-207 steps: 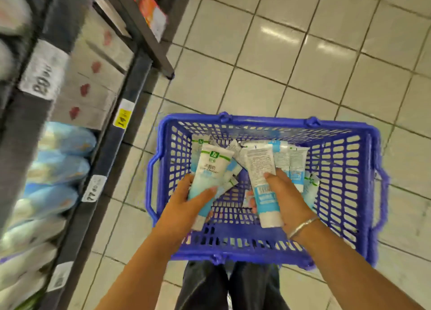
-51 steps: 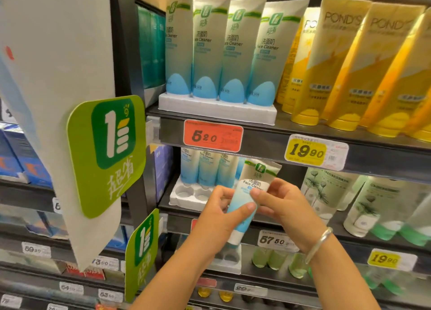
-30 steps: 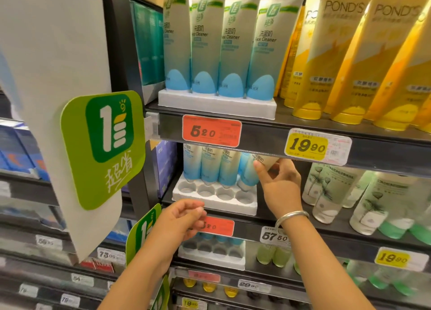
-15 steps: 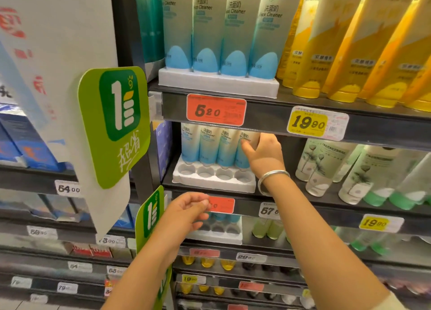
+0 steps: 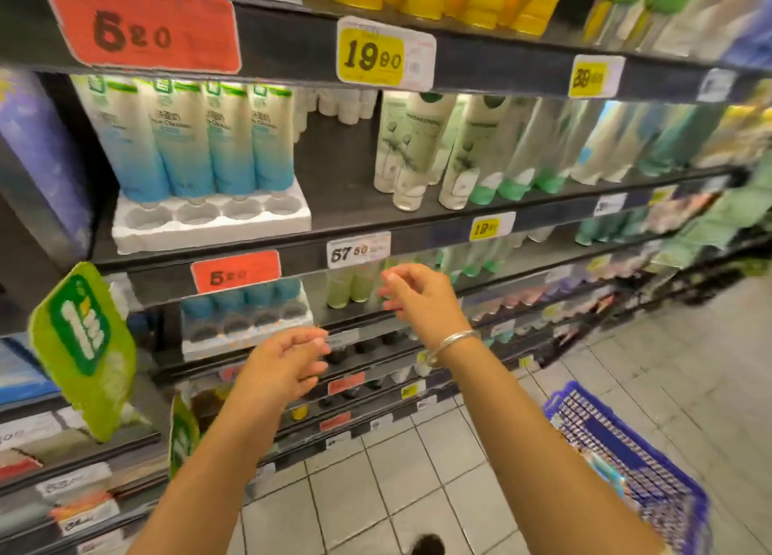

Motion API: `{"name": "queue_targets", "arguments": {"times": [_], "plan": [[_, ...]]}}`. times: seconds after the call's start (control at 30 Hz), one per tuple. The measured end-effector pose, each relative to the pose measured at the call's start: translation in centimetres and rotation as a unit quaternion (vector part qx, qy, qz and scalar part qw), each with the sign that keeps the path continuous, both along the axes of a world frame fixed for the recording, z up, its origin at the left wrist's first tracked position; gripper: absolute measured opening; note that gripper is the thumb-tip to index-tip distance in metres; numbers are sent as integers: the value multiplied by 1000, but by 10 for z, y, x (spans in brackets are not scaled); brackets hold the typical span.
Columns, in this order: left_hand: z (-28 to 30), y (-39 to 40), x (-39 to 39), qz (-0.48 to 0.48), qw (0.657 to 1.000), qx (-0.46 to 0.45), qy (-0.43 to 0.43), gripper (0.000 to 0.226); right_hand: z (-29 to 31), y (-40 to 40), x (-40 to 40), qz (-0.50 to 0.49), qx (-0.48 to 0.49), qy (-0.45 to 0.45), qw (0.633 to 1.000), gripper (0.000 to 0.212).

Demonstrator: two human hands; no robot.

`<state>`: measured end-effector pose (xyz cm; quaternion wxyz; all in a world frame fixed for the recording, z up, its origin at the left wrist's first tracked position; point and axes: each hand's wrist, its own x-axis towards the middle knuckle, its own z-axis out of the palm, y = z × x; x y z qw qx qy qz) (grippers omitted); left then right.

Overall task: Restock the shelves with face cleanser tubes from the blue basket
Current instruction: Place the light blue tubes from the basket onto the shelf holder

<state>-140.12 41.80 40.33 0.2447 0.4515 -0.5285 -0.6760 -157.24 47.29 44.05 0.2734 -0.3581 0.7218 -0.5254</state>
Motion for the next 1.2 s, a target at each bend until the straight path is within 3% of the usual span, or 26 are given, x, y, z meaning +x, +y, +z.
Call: {"name": "queue_targets", "arguments": {"times": [0.17, 0.27, 0.33, 0.5, 0.63, 0.83, 1.2], "plan": [[-33, 33, -32, -79, 994, 59, -40, 10, -58, 69, -19, -5, 174, -101, 979, 18], [-57, 72, -51, -122, 982, 124, -75, 16, -98, 133, -37, -30, 247, -148, 957, 24], [-74, 98, -65, -140, 978, 121, -101, 13, -118, 178, -51, -63, 275, -182, 942, 26], [-93, 165, -117, -182, 966, 120, -137, 7, -149, 294, -95, -178, 269, -269, 907, 19], [-109, 227, -163, -214, 952, 139, -167, 6, -173, 396, -125, -294, 239, -343, 859, 12], [-121, 295, -255, -254, 941, 129, -183, 8, -182, 514, -196, -433, 142, -408, 792, 12], [-153, 402, -414, -357, 897, 120, -233, 13, -209, 643, -262, -558, 75, -473, 677, 9]]}}
